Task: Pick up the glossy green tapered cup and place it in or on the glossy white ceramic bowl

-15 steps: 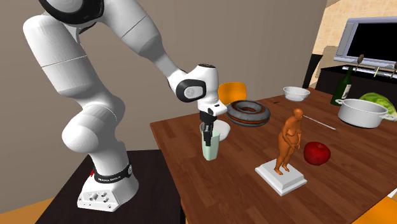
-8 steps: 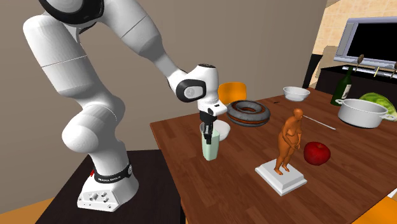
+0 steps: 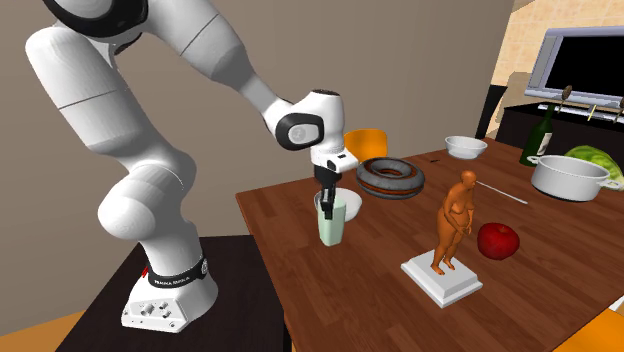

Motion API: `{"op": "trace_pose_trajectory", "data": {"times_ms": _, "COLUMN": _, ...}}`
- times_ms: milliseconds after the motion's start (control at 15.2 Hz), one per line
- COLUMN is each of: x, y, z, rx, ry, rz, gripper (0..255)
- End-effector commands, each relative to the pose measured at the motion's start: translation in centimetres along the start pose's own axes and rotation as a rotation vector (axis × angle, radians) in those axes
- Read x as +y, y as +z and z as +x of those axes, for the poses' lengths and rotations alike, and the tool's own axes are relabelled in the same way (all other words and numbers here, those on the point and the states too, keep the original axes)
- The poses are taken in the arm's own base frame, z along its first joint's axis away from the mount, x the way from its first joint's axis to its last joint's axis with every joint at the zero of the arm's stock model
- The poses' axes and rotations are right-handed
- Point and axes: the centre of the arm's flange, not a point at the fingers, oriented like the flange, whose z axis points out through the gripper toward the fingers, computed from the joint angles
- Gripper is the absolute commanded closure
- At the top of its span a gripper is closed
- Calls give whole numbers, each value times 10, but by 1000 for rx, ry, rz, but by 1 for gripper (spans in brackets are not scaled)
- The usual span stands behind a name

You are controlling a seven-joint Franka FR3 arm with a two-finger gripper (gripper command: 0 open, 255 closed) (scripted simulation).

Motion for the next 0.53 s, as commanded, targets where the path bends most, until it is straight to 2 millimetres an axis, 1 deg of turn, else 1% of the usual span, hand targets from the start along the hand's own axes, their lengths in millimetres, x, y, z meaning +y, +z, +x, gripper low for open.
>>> {"op": "trace_pose_trajectory", "data": {"times_ms": 0, "x": 0, "y": -11, "z": 0, "rx": 0, "ry": 0, "rz": 0, "gripper": 255}}
{"op": "trace_pose_trajectory", "data": {"times_ms": 462, "x": 0, "y": -48, "z": 2, "rx": 0, "ry": 0, "rz": 0, "gripper": 255}}
